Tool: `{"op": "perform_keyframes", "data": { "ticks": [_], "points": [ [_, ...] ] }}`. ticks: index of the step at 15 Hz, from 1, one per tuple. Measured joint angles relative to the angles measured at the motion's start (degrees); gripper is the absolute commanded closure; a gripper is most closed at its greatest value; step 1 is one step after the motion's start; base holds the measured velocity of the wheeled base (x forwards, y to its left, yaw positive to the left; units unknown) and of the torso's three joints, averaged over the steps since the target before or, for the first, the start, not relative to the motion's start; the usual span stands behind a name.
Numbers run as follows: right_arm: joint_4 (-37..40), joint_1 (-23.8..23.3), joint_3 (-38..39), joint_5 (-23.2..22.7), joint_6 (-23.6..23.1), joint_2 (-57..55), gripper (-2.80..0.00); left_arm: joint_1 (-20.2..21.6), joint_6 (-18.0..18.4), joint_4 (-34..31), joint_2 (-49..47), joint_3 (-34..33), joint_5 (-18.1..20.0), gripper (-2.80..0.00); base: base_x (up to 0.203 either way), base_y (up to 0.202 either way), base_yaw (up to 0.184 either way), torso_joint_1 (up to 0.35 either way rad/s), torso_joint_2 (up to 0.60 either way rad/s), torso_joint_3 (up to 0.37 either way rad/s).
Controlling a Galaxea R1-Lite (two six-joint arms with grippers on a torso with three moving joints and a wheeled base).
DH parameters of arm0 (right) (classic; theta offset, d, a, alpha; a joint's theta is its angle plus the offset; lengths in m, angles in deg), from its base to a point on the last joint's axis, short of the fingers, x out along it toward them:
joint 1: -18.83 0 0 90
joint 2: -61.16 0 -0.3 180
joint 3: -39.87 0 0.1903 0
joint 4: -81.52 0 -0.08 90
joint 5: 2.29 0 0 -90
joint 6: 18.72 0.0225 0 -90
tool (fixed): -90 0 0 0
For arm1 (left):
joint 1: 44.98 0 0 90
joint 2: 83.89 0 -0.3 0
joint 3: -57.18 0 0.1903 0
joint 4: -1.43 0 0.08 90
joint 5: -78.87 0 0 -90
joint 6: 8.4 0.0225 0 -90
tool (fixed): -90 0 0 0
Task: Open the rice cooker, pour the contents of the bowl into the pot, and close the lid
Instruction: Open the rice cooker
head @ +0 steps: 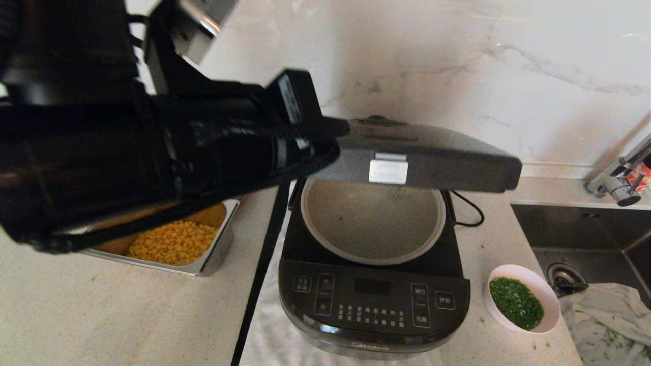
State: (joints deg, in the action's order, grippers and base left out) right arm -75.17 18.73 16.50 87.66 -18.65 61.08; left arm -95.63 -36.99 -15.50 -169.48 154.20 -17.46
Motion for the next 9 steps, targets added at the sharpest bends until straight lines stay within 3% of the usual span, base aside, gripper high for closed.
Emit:
{"op": "perform_keyframes", "data": {
  "ticks": [6, 9],
  "points": [
    [0.0, 0.0, 0.0, 0.0, 0.0, 0.0, 0.0, 0.0, 2.1, -1.2, 10.6, 2.6, -0.1, 0.0, 0.0, 0.0, 0.0, 0.0, 0.0, 0.0],
    [0.0, 0.0, 0.0, 0.0, 0.0, 0.0, 0.0, 0.0, 2.6, -8.2, 17.3, 1.9, 1.3, 0.0, 0.0, 0.0, 0.0, 0.0, 0.0, 0.0]
  ]
}}
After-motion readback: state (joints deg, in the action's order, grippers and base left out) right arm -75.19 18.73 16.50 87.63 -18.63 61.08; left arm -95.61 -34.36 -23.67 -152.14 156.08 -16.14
